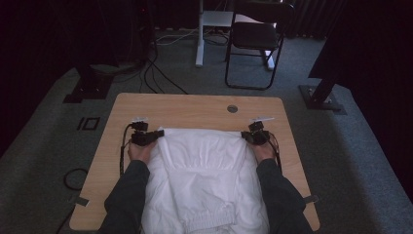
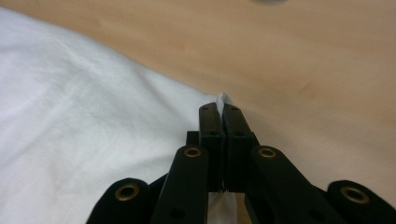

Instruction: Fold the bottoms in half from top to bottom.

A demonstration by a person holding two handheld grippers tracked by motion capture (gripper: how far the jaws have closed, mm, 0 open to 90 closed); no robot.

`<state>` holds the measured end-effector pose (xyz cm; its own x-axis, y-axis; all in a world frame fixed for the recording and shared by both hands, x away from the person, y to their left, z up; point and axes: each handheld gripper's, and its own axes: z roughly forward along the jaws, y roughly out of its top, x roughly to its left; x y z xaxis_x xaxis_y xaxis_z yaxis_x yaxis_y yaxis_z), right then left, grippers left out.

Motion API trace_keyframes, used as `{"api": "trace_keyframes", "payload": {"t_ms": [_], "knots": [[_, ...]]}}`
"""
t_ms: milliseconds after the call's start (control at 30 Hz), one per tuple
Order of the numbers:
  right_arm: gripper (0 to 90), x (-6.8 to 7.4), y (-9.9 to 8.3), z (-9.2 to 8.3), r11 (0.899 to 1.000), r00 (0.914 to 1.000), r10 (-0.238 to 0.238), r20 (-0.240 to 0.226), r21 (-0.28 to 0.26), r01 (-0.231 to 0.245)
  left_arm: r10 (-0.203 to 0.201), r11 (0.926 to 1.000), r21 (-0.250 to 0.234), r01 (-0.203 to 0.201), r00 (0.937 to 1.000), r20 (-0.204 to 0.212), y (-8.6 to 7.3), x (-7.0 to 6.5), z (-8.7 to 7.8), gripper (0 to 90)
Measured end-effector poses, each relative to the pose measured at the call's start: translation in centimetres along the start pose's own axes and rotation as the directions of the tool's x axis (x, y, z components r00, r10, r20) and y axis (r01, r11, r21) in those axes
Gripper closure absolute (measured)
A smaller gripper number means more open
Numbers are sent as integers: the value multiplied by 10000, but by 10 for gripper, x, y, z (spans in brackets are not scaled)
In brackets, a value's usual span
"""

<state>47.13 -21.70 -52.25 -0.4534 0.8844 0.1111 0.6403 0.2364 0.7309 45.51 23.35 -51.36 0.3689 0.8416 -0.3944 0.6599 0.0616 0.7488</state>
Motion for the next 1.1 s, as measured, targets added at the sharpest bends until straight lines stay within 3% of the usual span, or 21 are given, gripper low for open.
{"api": "trace_keyframes", "payload": {"t_ms": [100,200,300,467,567,667,800,867,900,933,967,1000,1067,1100], "knots": [[886,0,15,-18,9965,9998,-167,142,-817,178,-188,9967,-779,224,9987,464,14,-6,-14,862],[885,2,32,-39,9841,9992,-239,305,-1751,289,313,9934,-1119,-258,9984,476,29,-17,-24,861],[884,2,39,-52,9768,9987,-380,338,-2097,442,624,9903,-1282,-545,9963,584,35,-26,-34,859],[883,4,27,-70,9707,9985,-528,-144,-2354,479,1132,9857,-1358,-997,9890,956,26,-36,-53,857],[882,8,12,-88,9633,9955,-758,-563,-2618,585,1497,9805,-1457,-1316,9813,1210,16,-41,-71,859],[882,15,-7,-106,9584,9904,-1114,-813,-2724,854,2082,9720,-1384,-1898,9689,1338,-1,-50,-89,861],[882,27,-38,-125,9574,9826,-1614,-923,-2564,1332,2724,9604,-1006,-2599,9519,1406,-31,-62,-108,861],[882,33,-57,-131,9612,9790,-1749,-1051,-2337,1466,2958,9552,-521,-2914,9458,1343,-49,-67,-112,862],[882,33,-57,-131,9612,9790,-1749,-1051,-2337,1466,2958,9552,-521,-2914,9458,1343,-49,-67,-112,861],[882,36,-68,-132,9643,9779,-1803,-1059,-2149,1545,3393,9391,174,-3433,9340,1120,-68,-72,-112,861],[881,41,-87,-129,9717,9761,-1855,-1130,-1688,1651,3433,9358,449,-3498,9327,1110,-76,-73,-111,860],[881,43,-94,-127,9751,9759,-1822,-1199,-1499,1636,3471,9300,865,-3572,9311,1122,-85,-74,-107,861],[880,47,-111,-119,9807,9756,-1838,-1204,-894,1738,3604,9153,1547,-3719,9277,976,-101,-75,-100,860],[881,48,-116,-116,9818,9751,-1838,-1244,-723,1758,3721,9027,1944,-3838,9233,954,-109,-76,-95,860]]}}
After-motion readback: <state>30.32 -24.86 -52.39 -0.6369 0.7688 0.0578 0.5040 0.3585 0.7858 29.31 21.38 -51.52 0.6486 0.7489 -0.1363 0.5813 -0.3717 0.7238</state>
